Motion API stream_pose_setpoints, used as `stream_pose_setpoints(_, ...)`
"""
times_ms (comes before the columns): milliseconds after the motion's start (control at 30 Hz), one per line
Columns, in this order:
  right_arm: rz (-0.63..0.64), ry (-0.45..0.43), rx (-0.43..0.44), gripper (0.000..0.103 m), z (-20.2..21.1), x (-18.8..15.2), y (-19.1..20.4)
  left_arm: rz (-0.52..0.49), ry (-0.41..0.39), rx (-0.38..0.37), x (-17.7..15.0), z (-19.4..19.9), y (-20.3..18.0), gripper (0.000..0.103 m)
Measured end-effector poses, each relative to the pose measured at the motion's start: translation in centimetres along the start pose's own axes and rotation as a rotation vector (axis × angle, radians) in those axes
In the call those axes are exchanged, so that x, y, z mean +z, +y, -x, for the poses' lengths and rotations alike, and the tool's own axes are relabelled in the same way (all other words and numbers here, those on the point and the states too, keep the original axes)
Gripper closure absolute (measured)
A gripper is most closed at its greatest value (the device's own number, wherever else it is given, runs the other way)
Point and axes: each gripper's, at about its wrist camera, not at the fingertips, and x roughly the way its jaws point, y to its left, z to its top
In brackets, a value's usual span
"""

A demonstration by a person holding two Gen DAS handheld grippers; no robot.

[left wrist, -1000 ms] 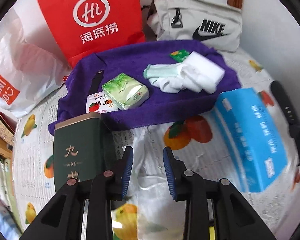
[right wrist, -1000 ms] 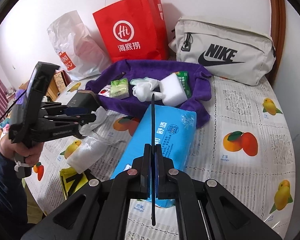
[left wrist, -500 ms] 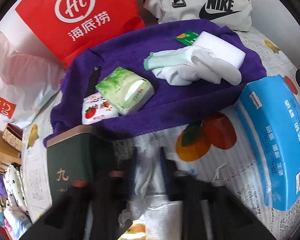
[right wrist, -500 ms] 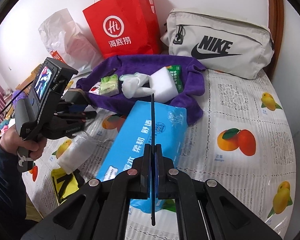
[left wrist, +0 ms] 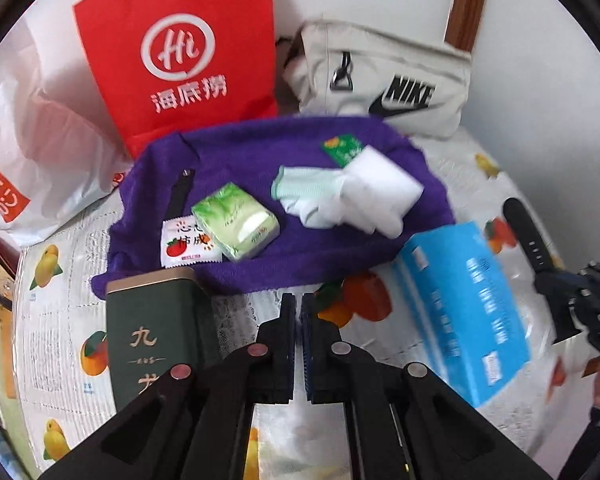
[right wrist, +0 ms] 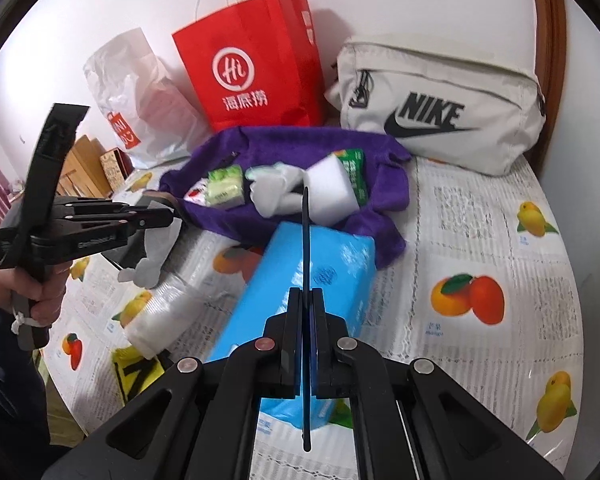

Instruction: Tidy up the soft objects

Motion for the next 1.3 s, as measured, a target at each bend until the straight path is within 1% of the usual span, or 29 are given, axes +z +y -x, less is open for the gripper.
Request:
stream_pose_setpoints(133, 0.015, -0.024, 0.004, 0.100, 0.7, 1.1, 0.7, 0.023, -0.029, -0.022, 0.3, 1.4, 0.5, 0.099)
stream_pose_setpoints(233, 0.021, -0.038, 0.004, 0.100, 0.7, 2.2, 1.1, 0.036, -0.045, -0.011, 0.6, 2.1, 1.1, 0.099)
stream_pose_setpoints(567, 0.024, -0.044, -0.021, 0.100, -1.0, 5.5, 1.2, 0.094, -0.094, -0.008, 2.2, 3.4, 4.1, 0.099)
stream_pose_setpoints(767, 0.026, -0.036, -0.059, 0.100, -2.7, 7.4, 0.6, 0.128, -0.103, -0.004, 3.8, 2.7, 6.5, 0.099)
stream_pose_setpoints(933, 0.026, -0.030, -0.093, 0.100, -4.2, 9.0, 0.0, 0.153, -0.095, -0.005, 5.0, 1.4, 8.3, 0.099)
stream_pose_setpoints(1100, 0.029, -0.018, -0.102, 0.100, -6.3, 10.8, -0.7, 0.171, -0.097, -0.003, 6.3, 0.1, 9.6, 0.099)
stream_pose_setpoints(1300, 0.020, 0.006, -0.089, 0.100, -8.9, 12.2, -1.7, 0.191, -0.075, 0.002, 7.9, -2.3, 11.1, 0.099)
